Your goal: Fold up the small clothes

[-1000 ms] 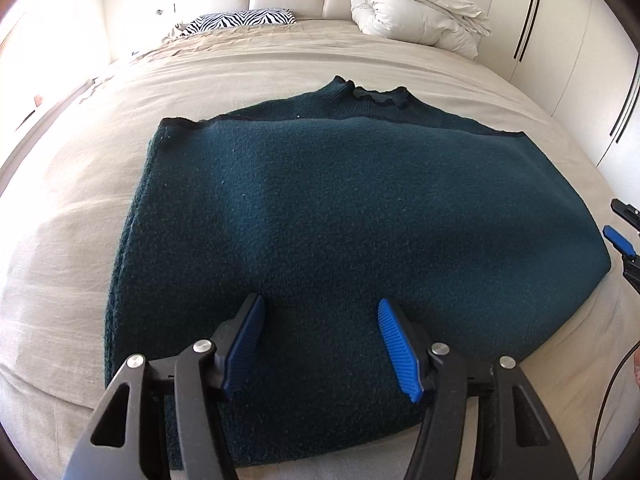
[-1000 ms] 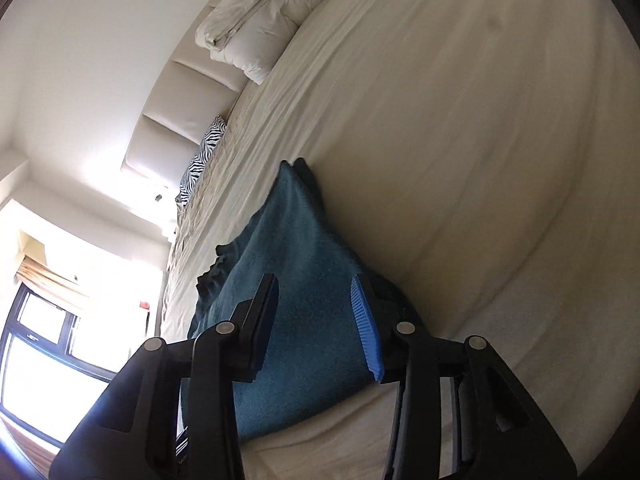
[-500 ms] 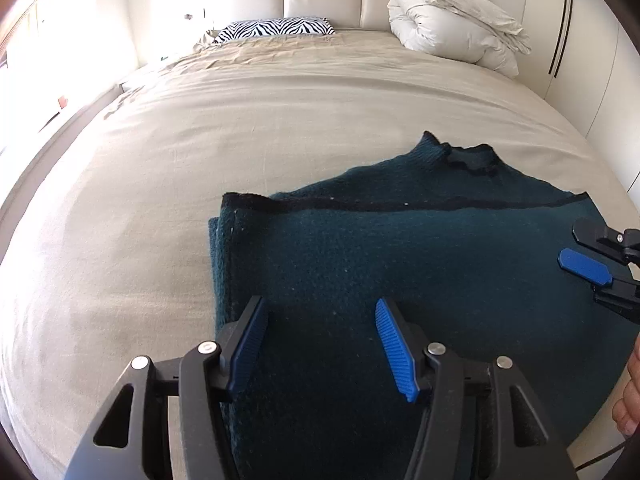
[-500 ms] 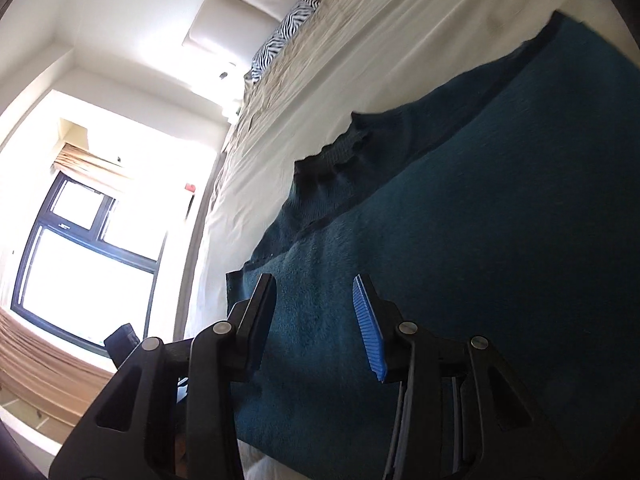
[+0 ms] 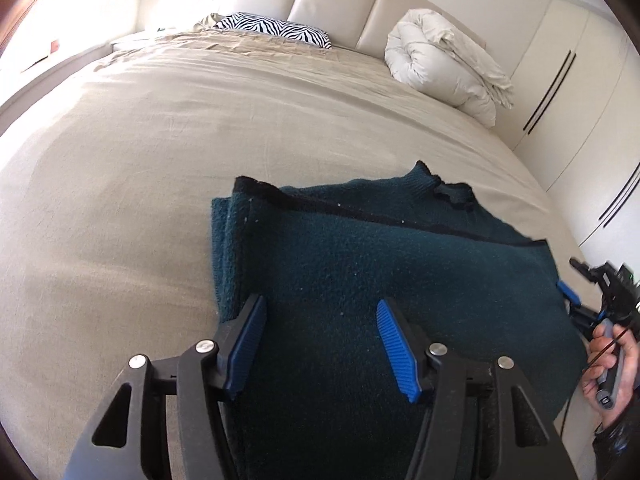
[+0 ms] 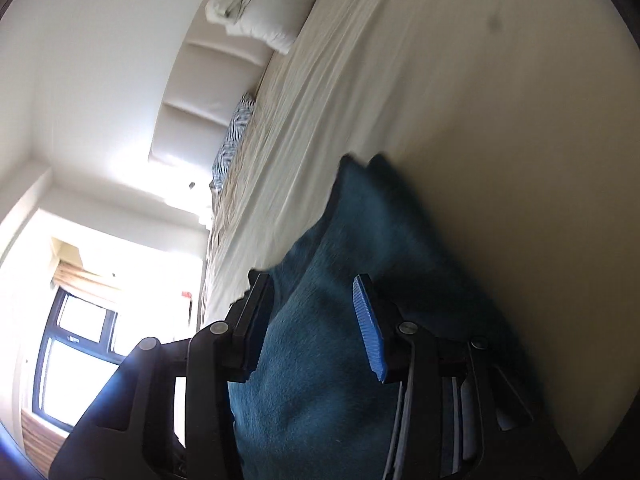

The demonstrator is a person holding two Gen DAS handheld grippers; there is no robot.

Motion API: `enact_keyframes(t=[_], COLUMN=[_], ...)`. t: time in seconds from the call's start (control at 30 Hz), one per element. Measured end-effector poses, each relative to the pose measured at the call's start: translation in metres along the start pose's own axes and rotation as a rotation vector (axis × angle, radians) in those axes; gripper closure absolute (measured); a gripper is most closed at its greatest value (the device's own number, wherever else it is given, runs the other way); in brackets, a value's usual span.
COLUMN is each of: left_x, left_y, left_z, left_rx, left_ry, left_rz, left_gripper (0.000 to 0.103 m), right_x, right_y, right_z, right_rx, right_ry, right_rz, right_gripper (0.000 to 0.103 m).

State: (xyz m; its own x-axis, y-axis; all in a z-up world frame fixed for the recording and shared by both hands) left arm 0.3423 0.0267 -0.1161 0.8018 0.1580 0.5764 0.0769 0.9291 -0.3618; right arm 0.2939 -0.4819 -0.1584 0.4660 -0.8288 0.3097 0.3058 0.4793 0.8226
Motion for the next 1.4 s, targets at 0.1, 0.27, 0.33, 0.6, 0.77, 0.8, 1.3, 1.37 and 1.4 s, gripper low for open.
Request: enact_keyframes(t=[0.1,0.27,0.33,0.6,0.77,0.8,1.3,1.37,1.4], left_x=[-0.001,-0.018,-0.025,-0.041,-0.038,-0.038,-0.054,-0.054,-0.053], left_y=[0.014,0.038,0.045,0.021,0.025,0.024,0.023,0.023,0.022], left_z=[0.03,0.05,0.048,0.028,0.027,0.026,0.017,0.02,0.021], left_rx=[0.005,-0.039,-0.087,-0.326,-0.4,-0.41,-0.471,-0.474,-0.477], left_ry=[-0.058,-0.035,-0.006,0.173,0.22,0.233,0.327,0.319,0.315], left_rz=[0.105,0.213,0.268,0.356,0.467,0.475,0.551,0.556,0.557], left_gripper=[0.034,0.026,0.026,0.036,0.036,0.037,0.084,0.085,0.085], right_x=[0.0,-0.029,-0.051,-0.12,-0.155,-0.161,-0.231,-0.239,-0.242], right_y=[-0.011,-0.001,0.016,0.077,0.103,0.107,0.152,0.145,0.14], right_z=[0.029,0.051,0.05,0.039,0.023,0.018,-0.076,-0.088,-0.093], right_rx=[0.008,0.025,0.061,0.112,0.14,0.14,0.159,0.156,0.142], right_ry=[-0.022,0.041,0.094,0.275,0.364,0.379,0.582,0.613,0.627], right_rz=[-0.017,0.061,0.104,0.278,0.324,0.334,0.328,0.304,0.289], right_gripper=[0.057,0.055,0.055,0.055,0.055,0.055,0.055,0.055,0.055])
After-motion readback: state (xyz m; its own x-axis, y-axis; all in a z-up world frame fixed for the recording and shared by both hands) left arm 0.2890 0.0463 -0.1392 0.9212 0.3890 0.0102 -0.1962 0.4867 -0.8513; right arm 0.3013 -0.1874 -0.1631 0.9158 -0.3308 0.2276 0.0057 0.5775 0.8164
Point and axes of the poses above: each gripper's, at about its wrist camera, not at the fingertips, and z roughly against the way its jaws point, y to its left, x to its top, the point moved 8 cm from there along -z, roughly the way its jaws point, and after that the axes turned 1 degree about z, right-handed, at the moved point
